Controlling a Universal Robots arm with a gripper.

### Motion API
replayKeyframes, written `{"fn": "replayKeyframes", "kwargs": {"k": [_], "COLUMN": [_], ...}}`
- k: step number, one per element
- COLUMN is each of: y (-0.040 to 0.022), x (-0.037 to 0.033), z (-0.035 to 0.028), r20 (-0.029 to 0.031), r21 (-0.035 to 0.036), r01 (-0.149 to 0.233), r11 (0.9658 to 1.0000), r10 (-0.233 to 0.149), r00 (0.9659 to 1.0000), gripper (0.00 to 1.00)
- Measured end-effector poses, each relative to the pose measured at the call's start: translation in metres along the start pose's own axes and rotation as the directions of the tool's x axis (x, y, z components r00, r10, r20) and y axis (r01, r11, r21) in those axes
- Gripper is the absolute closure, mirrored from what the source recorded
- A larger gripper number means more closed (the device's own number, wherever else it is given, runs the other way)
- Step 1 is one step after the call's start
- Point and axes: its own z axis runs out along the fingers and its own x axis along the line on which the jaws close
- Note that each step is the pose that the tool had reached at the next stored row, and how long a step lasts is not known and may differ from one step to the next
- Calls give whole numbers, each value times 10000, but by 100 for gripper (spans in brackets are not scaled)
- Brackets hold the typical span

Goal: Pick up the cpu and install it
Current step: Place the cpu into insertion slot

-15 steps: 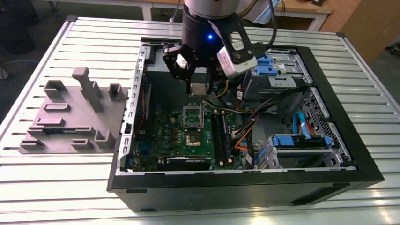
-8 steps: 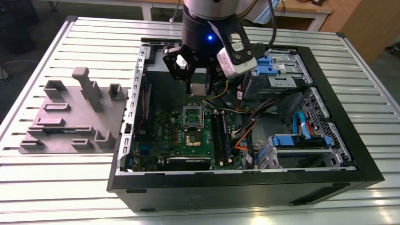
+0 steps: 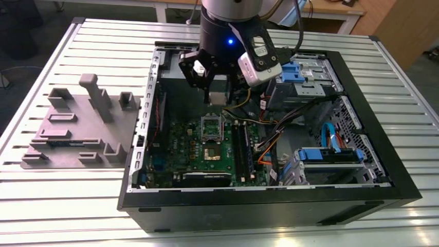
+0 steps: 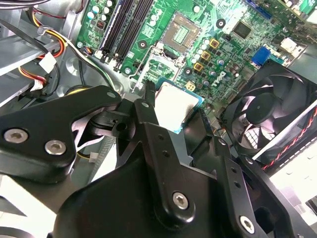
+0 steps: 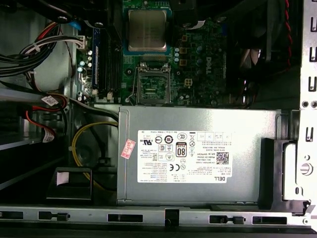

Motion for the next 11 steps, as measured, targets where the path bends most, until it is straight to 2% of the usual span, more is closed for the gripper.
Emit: {"fn": "replayKeyframes", "kwargs": {"k": [3, 7, 11], "y": [-1, -23, -51], "x": [0, 0, 0], "z": [11, 33, 99], "r20": [-5, -17, -31], "r21": [176, 184, 182], "r01": [0, 71, 77], "r11": [9998, 9998, 9998], "r10": [0, -71, -77], "r00": [10000, 10000, 10000], "gripper": [53, 53, 53]}}
